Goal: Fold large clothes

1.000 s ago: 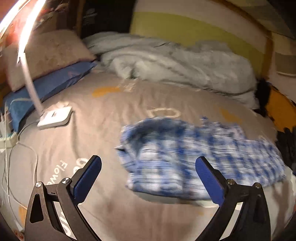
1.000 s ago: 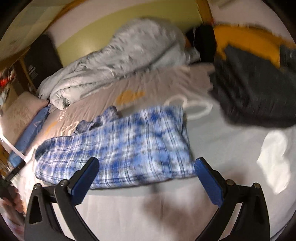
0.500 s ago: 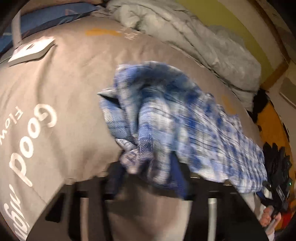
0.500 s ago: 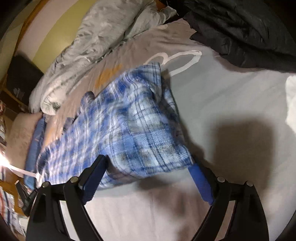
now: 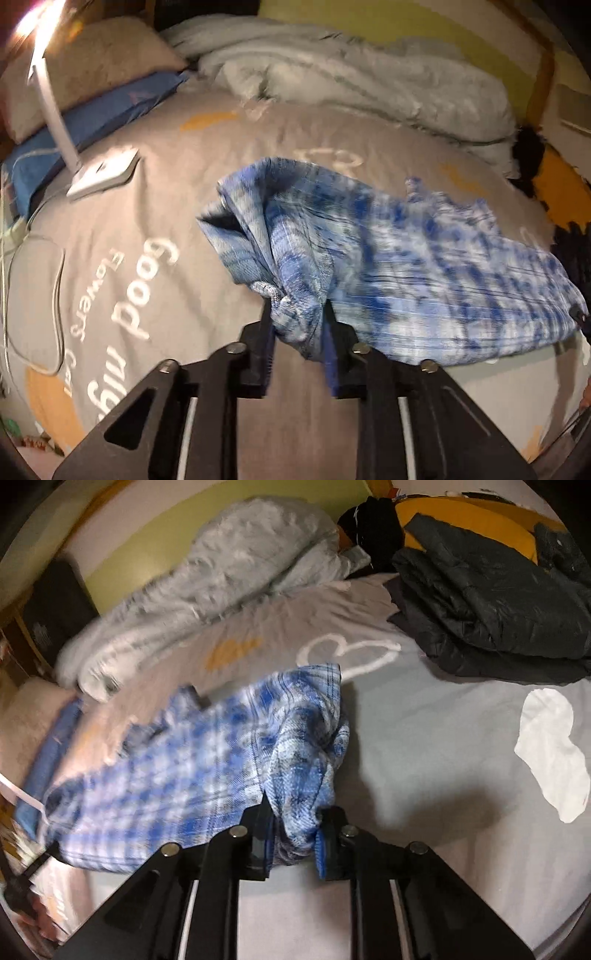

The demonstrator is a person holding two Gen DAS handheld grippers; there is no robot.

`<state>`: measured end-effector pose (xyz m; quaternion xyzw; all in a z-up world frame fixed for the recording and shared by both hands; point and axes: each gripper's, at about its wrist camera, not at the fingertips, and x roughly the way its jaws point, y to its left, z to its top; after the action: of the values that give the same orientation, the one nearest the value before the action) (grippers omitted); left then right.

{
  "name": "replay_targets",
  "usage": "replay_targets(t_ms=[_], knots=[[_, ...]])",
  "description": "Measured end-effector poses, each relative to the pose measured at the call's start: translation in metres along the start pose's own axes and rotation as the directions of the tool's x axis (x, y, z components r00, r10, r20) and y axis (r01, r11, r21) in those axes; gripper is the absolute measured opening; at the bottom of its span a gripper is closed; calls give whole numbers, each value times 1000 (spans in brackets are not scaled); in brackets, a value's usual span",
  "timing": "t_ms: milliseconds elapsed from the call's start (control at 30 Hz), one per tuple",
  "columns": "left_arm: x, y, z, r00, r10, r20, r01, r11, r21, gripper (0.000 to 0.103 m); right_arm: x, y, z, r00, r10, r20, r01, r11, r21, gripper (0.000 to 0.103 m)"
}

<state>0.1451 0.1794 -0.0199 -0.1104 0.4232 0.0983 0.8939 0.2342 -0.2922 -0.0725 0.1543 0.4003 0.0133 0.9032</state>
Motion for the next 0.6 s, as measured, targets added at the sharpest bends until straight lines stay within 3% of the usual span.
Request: replay_targets(t_ms=[67, 100, 200, 300, 400, 600], knots=[[-3, 2, 1, 999, 26, 27, -26, 1000, -15, 43, 5, -2, -1, 1000, -21, -21, 21, 1000, -9, 16], [-6, 3, 4, 998, 42, 48, -41, 999, -15, 52, 6, -1, -1, 999, -27, -28, 27, 999, -20, 17], [-20, -1, 9, 986, 81, 147, -83, 996, 7, 69, 6, -3, 2, 999, -24, -20, 24, 1000, -19, 18], [-32, -11, 13, 976, 56, 211, -68, 997, 48, 76, 6, -1, 3, 1000, -30, -5, 30, 1000, -1, 18], [-38, -21, 10, 968, 33, 249, -59, 993, 99, 77, 4, 12, 3, 996, -90, 21, 92, 994, -59, 17], [-42, -25, 8, 974, -44, 221, 30, 997, 66, 77, -9, 43, -5, 971, -176, 165, 206, 960, -192, 16]])
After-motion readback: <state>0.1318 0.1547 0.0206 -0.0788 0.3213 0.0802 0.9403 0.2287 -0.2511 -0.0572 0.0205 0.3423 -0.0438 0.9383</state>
